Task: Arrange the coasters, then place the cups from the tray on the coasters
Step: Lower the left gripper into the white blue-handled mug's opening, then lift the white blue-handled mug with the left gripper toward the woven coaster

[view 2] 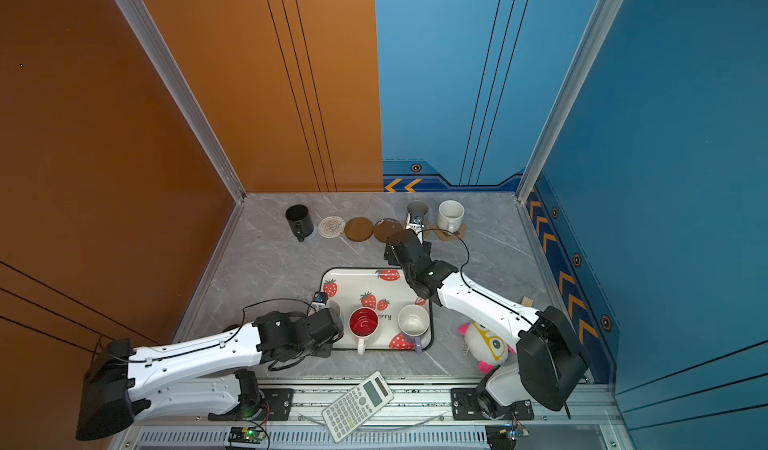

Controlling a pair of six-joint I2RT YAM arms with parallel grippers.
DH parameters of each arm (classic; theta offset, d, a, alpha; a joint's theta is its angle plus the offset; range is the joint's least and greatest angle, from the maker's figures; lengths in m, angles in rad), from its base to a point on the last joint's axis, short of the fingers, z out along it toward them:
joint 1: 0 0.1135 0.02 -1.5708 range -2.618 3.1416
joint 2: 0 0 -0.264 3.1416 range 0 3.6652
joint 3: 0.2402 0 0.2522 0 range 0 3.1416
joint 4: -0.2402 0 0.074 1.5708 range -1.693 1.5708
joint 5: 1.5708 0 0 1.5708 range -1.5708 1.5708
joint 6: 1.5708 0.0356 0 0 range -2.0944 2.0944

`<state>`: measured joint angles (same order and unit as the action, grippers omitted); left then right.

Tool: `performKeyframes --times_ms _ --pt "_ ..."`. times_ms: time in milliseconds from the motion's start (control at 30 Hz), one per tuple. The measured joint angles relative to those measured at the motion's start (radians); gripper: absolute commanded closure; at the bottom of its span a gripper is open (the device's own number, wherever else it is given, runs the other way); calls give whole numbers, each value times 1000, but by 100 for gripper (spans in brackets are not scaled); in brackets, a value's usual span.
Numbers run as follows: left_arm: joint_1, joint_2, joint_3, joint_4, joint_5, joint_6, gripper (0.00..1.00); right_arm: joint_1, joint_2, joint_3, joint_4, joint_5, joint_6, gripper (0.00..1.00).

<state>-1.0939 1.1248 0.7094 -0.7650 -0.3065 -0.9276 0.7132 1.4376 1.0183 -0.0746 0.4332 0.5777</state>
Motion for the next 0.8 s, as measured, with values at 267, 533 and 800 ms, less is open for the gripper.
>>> performKeyframes --times_ms 267,533,800 --pt "10 -20 39 -35 -27 44 100 0 0 -1 0 -11 0 21" --pt "97 -55 114 -62 -49 140 100 0 0 -2 0 -14 0 21" --pt "219 0 248 -54 -75 269 100 0 0 -2 0 -20 0 21"
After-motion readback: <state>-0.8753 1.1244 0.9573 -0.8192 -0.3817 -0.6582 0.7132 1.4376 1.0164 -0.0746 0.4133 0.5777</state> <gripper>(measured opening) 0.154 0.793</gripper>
